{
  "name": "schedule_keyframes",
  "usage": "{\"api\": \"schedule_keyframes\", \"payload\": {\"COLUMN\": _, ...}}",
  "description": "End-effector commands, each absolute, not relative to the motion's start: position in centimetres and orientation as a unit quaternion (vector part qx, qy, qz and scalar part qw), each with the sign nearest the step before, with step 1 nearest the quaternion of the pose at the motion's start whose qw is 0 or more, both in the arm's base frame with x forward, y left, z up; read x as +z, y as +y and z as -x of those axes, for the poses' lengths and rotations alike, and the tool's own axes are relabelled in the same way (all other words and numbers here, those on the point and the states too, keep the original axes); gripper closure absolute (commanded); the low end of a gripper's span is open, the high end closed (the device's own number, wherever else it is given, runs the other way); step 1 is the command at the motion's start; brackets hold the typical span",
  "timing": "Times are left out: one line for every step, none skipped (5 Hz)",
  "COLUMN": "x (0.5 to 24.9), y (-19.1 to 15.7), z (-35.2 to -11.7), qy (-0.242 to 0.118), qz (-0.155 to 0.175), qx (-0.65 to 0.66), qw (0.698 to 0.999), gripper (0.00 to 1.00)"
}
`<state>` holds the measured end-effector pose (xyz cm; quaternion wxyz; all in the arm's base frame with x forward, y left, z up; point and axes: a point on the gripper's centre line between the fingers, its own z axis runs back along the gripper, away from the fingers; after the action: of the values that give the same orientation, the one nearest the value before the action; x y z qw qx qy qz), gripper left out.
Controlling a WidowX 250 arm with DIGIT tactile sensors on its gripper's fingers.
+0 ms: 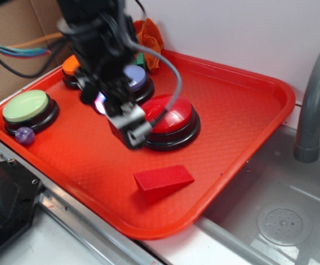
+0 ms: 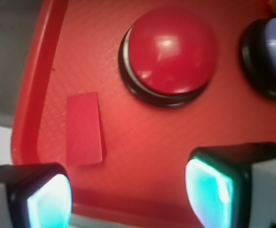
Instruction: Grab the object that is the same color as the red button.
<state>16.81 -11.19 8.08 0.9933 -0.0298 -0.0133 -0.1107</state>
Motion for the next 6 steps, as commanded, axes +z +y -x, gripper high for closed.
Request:
{"api": "schedule_keyframes", "payload": {"x": 5.0, "y": -14.1, "z": -16.5, "qy": -0.024, "qz": 0.057, "qx": -0.115, "qw": 0.991, "gripper": 0.0}}
{"api": "schedule_keyframes", "payload": {"x": 3.6, "y": -15.0, "z": -16.3, "qy": -0.008, "qz": 0.06, "qx": -0.128, "qw": 0.99, "gripper": 0.0}}
{"api": "schedule_keyframes", "payload": {"x": 2.7, "y": -15.2, "z": -16.3, "qy": -0.005, "qz": 0.062, "qx": -0.13, "qw": 0.99, "gripper": 0.0}}
{"api": "schedule_keyframes", "payload": {"x": 2.1, "y": -14.5, "z": -15.9, "qy": -0.011, "qz": 0.078, "qx": -0.127, "qw": 0.989, "gripper": 0.0}}
{"api": "schedule_keyframes", "payload": {"x": 2.3, "y": -14.2, "z": -15.9, "qy": -0.015, "qz": 0.065, "qx": -0.109, "qw": 0.992, "gripper": 1.0}}
{"api": "schedule_keyframes", "payload": {"x": 2.9, "y": -14.1, "z": -15.9, "qy": -0.015, "qz": 0.065, "qx": -0.112, "qw": 0.991, "gripper": 1.0}}
